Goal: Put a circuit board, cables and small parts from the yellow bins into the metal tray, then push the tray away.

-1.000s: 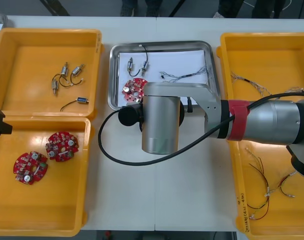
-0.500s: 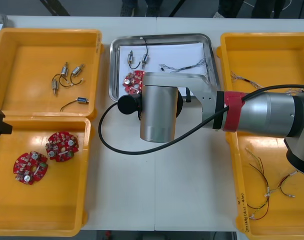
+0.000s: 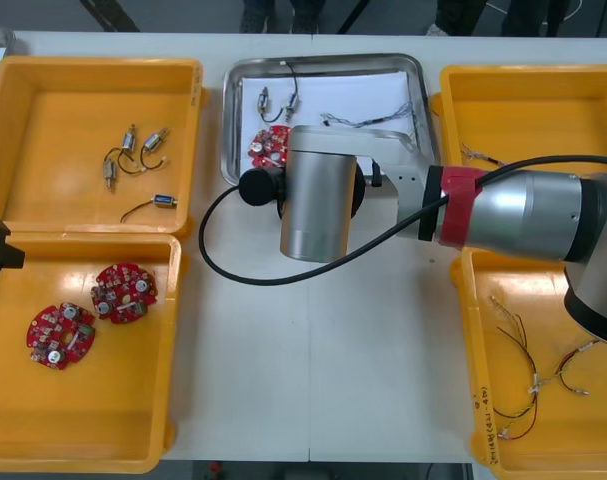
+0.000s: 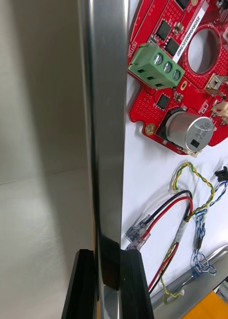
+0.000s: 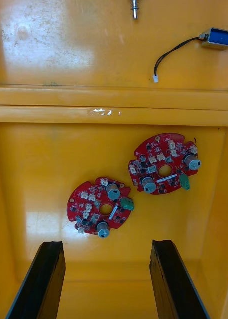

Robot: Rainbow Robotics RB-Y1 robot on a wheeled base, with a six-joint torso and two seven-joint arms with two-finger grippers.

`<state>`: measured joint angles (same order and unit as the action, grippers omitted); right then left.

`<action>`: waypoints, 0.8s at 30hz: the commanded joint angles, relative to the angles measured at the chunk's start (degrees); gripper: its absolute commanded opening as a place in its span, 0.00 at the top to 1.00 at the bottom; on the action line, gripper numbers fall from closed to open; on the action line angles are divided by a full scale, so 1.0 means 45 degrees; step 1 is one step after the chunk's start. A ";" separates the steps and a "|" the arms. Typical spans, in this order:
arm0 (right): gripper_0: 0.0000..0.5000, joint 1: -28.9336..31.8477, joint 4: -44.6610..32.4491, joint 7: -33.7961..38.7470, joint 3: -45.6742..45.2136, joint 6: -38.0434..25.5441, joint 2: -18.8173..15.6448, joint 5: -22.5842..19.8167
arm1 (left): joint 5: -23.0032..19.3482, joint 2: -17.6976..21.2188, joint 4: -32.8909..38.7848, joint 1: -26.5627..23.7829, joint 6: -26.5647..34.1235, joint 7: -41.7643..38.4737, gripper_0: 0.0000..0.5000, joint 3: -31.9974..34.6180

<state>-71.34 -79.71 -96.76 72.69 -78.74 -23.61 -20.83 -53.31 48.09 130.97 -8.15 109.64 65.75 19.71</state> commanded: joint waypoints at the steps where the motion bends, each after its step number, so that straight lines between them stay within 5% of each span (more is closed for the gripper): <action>1: 1.00 -0.0670 0.0389 -0.0549 -0.0820 0.0291 0.0343 -0.0157 | -0.0087 0.0563 0.0348 0.0189 0.0080 0.1033 0.00 0.0386; 7: 1.00 -0.0846 0.1131 -0.0569 -0.1348 0.0681 0.0363 -0.0997 | -0.0087 0.0563 0.0348 0.0189 0.0080 0.1033 0.00 0.0386; 24: 1.00 -0.1041 0.2186 -0.0999 -0.1289 0.2049 0.0422 -0.0977 | -0.0087 0.0563 0.0348 0.0189 0.0080 0.1033 0.00 0.0386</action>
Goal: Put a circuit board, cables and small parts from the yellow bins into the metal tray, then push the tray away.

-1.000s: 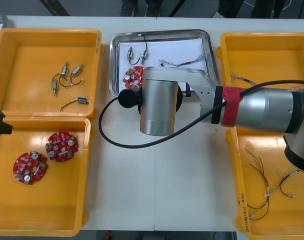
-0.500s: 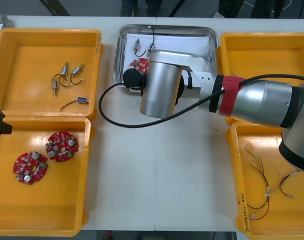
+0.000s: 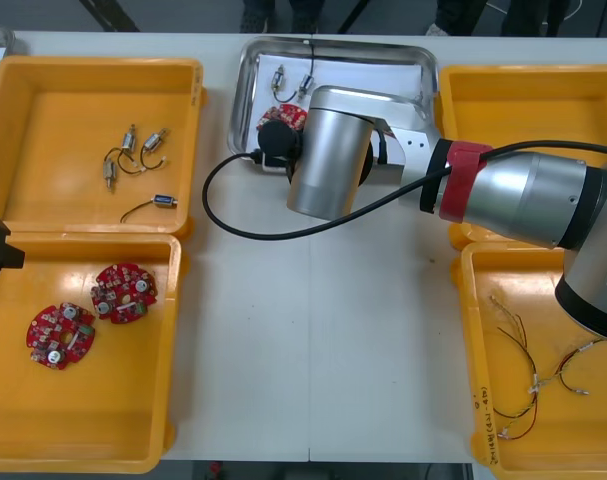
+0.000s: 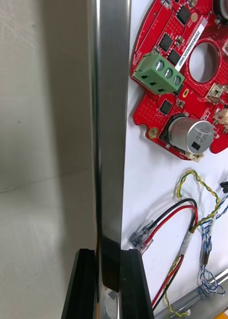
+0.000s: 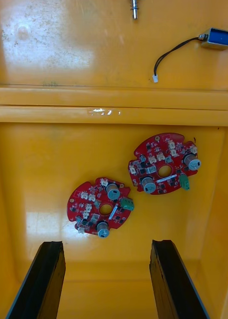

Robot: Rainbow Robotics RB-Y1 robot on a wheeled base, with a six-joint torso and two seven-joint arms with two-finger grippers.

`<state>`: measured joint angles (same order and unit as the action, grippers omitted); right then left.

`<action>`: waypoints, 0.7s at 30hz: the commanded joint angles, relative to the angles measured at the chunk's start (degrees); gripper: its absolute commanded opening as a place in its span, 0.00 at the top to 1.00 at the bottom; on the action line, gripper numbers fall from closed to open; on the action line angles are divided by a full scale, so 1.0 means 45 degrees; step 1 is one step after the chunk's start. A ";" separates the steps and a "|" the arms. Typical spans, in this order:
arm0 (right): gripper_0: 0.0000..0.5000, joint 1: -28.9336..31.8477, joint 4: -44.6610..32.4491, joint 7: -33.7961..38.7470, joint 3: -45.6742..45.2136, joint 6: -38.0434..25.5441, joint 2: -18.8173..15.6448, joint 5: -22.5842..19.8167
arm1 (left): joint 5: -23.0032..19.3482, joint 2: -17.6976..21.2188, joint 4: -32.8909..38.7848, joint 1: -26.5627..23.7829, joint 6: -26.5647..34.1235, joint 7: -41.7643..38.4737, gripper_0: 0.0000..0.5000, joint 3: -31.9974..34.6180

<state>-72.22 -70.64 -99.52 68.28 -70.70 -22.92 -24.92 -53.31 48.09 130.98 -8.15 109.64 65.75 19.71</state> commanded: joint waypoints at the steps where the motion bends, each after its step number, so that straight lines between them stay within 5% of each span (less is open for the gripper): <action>1: 1.00 -0.0903 0.0210 -0.0424 -0.0271 0.0339 0.0289 -0.0068 | -0.0087 0.0562 0.0347 0.0189 0.0080 0.1033 0.00 0.0386; 18: 1.00 -0.1352 0.1558 -0.0795 -0.0095 0.1121 0.0856 -0.0068 | -0.0087 0.0562 0.0347 0.0189 0.0080 0.1033 0.00 0.0386; 19: 0.84 -0.1352 0.1558 -0.0814 -0.0095 0.1121 0.0856 -0.0068 | -0.0087 0.0562 0.0347 0.0189 0.0080 0.1033 0.00 0.0386; 21: 0.24 -0.1333 0.1558 -0.0853 -0.0075 0.1121 0.0875 -0.0068 | -0.0087 0.0562 0.0347 0.0189 0.0080 0.1033 0.00 0.0386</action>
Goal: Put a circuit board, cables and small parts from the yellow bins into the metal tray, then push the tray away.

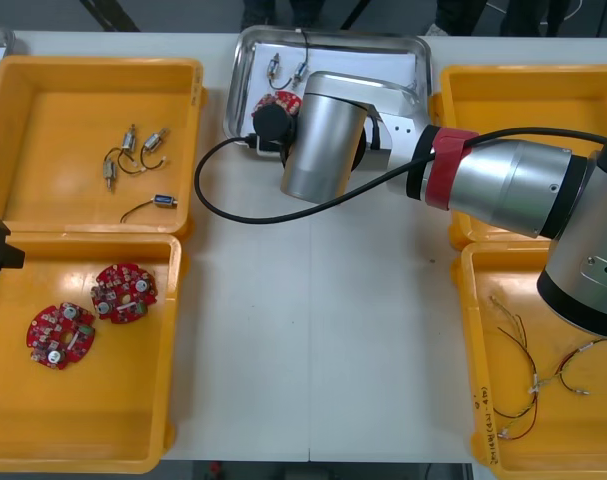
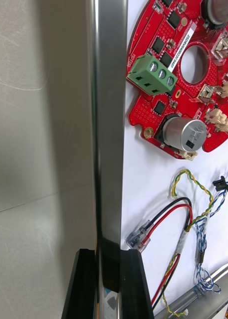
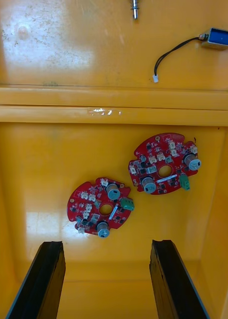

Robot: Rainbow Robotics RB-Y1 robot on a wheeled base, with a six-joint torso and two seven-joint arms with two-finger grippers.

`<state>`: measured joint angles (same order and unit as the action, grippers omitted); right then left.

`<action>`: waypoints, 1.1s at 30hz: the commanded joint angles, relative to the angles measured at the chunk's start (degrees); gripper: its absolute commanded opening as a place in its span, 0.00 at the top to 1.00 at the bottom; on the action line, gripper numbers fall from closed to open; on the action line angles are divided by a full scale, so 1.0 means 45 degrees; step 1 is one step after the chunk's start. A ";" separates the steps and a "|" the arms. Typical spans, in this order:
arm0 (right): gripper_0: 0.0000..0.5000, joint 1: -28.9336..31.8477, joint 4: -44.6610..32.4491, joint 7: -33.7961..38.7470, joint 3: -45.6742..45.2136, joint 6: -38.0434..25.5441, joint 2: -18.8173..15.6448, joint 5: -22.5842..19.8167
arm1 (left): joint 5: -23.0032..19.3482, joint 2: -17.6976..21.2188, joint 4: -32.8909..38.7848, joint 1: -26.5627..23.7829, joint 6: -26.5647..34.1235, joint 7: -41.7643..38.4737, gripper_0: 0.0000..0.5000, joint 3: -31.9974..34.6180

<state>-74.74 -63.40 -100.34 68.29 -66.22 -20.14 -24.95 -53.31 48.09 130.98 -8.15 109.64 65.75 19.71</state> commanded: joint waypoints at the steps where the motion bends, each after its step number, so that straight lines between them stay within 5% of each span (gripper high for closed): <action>1: 0.12 -0.0793 -0.0052 -0.0690 -0.0078 0.0126 0.0258 -0.0061 | -0.0087 0.0562 0.0347 0.0189 0.0080 0.1033 0.00 0.0386; 2: 0.00 -0.0774 -0.0052 -0.0710 -0.0097 0.0126 0.0258 -0.0061 | -0.0087 0.0562 0.0347 0.0189 0.0080 0.1033 0.00 0.0386; 10: 0.00 -0.0774 -0.0423 -0.0885 -0.0293 -0.0655 0.0258 -0.0081 | -0.0087 0.0562 0.0347 0.0189 0.0080 0.1033 0.00 0.0386; 17: 0.00 -0.0422 -0.2005 -0.0807 -0.1679 -0.3213 0.0238 -0.0120 | -0.0087 0.0562 0.0347 0.0189 0.0080 0.1033 0.00 0.0386; 28: 0.00 0.1277 -0.5853 -0.0475 -0.6015 -0.9728 -0.0035 -0.0120 | -0.0087 0.0562 0.0347 0.0189 0.0080 0.1033 0.00 0.0386; 33: 0.00 0.2078 -0.7610 -0.0202 -0.7773 -0.9728 -0.0211 -0.0120 | -0.0087 0.0562 0.0347 0.0189 0.0080 0.1033 0.00 0.0386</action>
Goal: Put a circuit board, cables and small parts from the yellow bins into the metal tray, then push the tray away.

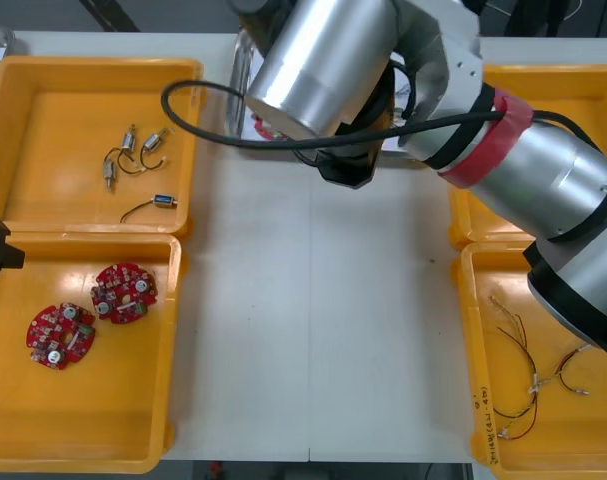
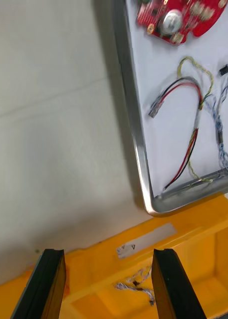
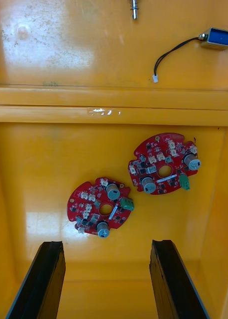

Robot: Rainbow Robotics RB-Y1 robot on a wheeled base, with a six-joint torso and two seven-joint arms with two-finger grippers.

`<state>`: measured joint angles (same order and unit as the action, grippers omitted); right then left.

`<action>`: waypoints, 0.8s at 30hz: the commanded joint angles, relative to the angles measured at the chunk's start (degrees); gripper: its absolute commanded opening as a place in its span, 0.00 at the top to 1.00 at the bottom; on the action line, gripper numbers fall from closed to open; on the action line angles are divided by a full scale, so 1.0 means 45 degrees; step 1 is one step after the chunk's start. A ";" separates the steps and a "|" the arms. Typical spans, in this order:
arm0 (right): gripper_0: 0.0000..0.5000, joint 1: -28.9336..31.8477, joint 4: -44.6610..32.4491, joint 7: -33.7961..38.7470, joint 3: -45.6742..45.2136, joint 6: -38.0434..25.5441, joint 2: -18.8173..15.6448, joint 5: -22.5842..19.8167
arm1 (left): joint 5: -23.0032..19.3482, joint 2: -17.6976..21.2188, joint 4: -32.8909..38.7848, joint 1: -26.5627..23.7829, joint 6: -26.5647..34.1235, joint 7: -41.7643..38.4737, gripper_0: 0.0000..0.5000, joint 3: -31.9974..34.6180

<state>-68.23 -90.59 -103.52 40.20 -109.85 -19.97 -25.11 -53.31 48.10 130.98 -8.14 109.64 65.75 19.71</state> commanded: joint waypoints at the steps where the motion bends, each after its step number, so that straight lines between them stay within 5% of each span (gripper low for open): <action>1: 0.00 0.0631 -0.1568 0.0504 -0.1531 -0.0034 -0.0249 -0.0084 | -0.0086 0.0560 0.0346 0.0188 0.0080 0.1033 0.00 0.0386; 13: 0.00 0.3560 -0.4888 0.3219 -0.5359 -0.0034 -0.1831 -0.1725 | -0.0086 0.0560 0.0346 0.0188 0.0080 0.1033 0.00 0.0386; 24: 0.05 0.5455 -0.6099 0.5309 -0.7410 -0.0034 -0.2574 -0.1354 | -0.0086 0.0560 0.0346 0.0188 0.0080 0.1033 0.00 0.0386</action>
<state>-45.82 -115.52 -80.07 9.52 -109.87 -29.01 -31.87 -53.34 48.13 131.02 -8.10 109.64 65.75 19.71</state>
